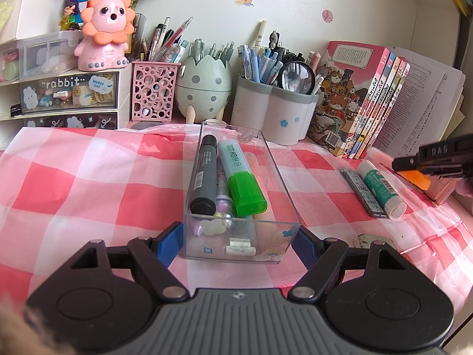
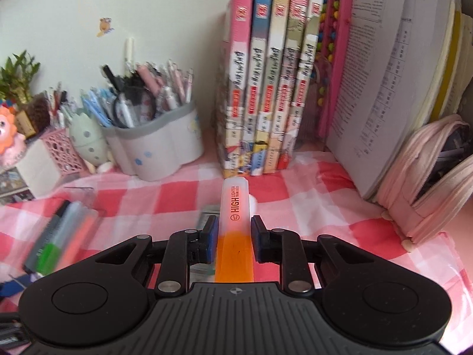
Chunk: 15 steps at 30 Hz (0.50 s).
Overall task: Organize stationery
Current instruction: 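Carry the orange highlighter into the clear box and release it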
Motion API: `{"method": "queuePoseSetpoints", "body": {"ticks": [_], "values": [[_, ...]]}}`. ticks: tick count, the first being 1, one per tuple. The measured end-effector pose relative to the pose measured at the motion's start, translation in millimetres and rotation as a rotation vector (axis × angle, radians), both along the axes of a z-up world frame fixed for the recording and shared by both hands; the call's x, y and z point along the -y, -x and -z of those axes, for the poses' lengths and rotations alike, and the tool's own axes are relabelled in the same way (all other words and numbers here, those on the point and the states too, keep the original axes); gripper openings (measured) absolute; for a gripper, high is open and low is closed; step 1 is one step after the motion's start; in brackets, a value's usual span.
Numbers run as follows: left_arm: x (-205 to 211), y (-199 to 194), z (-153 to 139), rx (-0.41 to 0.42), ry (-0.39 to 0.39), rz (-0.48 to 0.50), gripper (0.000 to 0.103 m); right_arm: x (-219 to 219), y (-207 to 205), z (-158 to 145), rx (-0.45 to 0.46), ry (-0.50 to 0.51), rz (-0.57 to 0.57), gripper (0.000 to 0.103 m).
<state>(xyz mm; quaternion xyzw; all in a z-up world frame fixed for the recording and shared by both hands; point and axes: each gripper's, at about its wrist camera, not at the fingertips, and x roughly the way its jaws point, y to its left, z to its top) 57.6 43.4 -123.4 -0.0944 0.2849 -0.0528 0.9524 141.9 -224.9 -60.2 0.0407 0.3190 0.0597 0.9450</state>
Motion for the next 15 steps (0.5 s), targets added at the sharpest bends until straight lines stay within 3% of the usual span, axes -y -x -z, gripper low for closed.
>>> {"method": "queuePoseSetpoints", "body": {"ticks": [15], "values": [[0.1,0.0,0.0,0.0,0.001,0.0,0.052,-71.8,-0.6,-14.1,-0.029,-0.107,-0.183,0.023]]}}
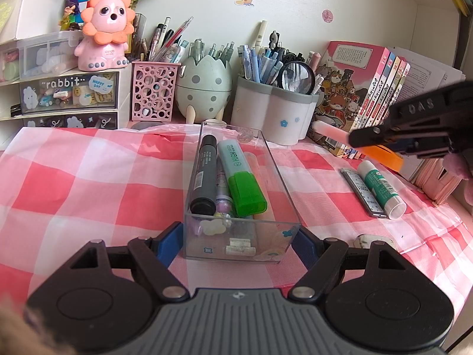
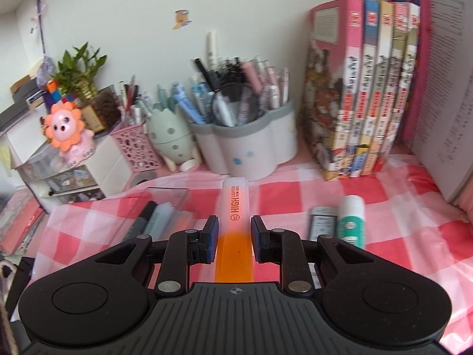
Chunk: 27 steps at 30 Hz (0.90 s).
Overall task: Organize stationery
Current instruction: 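Carry the orange highlighter into the clear box and release it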
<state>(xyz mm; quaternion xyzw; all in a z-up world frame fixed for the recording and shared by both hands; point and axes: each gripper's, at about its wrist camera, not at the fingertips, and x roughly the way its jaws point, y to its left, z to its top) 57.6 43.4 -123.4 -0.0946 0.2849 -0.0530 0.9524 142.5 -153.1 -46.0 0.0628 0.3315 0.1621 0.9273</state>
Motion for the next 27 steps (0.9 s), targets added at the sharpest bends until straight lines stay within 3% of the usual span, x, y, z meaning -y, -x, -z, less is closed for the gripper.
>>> {"method": "queuePoseSetpoints", "body": {"ticks": [9,22,27], "values": [[-0.3,0.1,0.0,0.0,0.0,0.0,0.052,-40.3,-9.9,1.3,-0.06,-0.078,-0.056,0.023],[-0.1,0.1,-0.1,0.0,0.0,0.0,0.052,-65.2,-31.8,19.5,-0.191,-0.194,0.032,0.023],[-0.7,0.1,-0.1,0.001,0.002,0.001,0.052,-65.7,-31.3,19.2,-0.191,-0.206,0.033,0.035]]}}
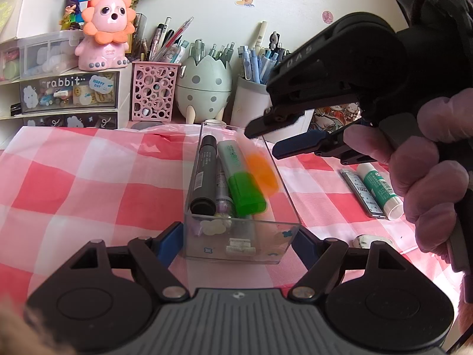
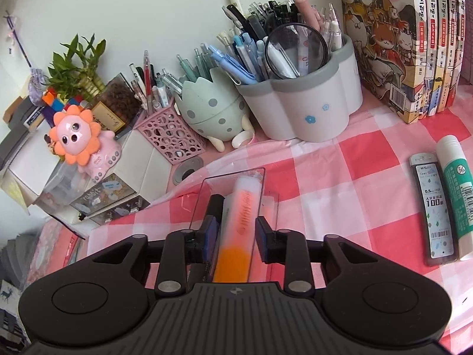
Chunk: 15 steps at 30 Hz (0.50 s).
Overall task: Organize stationery
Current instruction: 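Carry the orange highlighter into the clear box and release it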
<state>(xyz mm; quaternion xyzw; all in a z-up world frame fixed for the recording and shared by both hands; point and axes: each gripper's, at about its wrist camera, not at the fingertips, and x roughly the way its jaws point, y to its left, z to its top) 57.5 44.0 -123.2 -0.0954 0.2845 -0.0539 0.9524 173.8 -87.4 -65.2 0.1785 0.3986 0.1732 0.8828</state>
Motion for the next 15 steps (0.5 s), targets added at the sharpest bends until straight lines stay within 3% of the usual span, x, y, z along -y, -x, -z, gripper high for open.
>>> {"method": "queuePoseSetpoints", "body": {"ticks": [7,15], "values": [[-0.3,0.3,0.0,0.0,0.0,0.0,0.052,0.4,1.8,-4.2,0.021,0.017,-0.01,0.036],[0.2,0.2,0.0,0.0,0.0,0.0,0.052,7.9,8.7,-6.7,0.048,0.048,-0.013,0.048]]}}
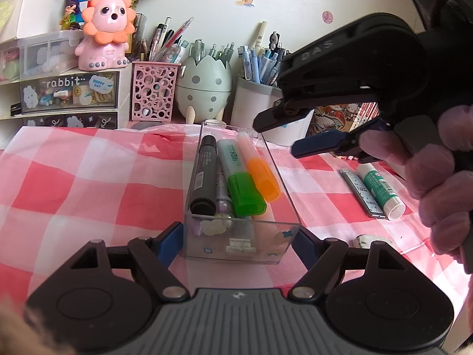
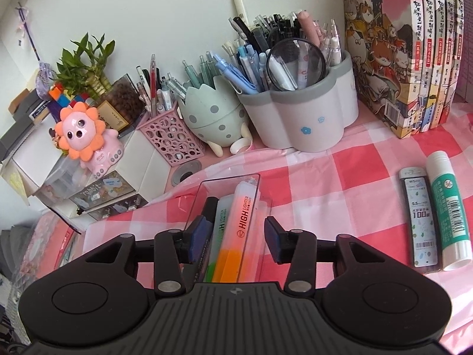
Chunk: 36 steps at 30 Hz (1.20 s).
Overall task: Organize stationery
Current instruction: 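Carry the orange highlighter into the clear box and release it, then withdraw the right tool over to the white-and-green glue stick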
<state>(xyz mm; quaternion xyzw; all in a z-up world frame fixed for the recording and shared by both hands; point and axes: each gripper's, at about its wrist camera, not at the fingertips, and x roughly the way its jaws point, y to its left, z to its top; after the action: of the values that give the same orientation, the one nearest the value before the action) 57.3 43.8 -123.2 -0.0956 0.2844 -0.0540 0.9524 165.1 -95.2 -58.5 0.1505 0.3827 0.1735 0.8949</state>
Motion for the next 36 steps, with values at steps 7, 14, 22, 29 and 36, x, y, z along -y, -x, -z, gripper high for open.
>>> {"method": "queuePoseSetpoints", "body": {"ticks": [7,14,22,29,36], "values": [[-0.1,0.0,0.0,0.0,0.0,0.0,0.052,15.3,8.1,-3.6,0.028,0.03,0.018,0.057],[-0.2,0.0,0.0,0.0,0.0,0.0,0.052,31.4,20.9,-3.3,0.052,0.073,0.021,0.067],[-0.6,0.2,0.0,0.0,0.001,0.001,0.052,58.0,41.9,-3.6,0.113,0.156,0.064,0.076],[-0.3,0.1,0.0,0.0,0.001,0.001,0.052,83.2,54.6,0.7,0.141,0.229,0.089,0.08],[-0.6,0.2,-0.1,0.0,0.0,0.001,0.052,108.0,57.6,11.7,0.132,0.261,0.139,0.08]]}}
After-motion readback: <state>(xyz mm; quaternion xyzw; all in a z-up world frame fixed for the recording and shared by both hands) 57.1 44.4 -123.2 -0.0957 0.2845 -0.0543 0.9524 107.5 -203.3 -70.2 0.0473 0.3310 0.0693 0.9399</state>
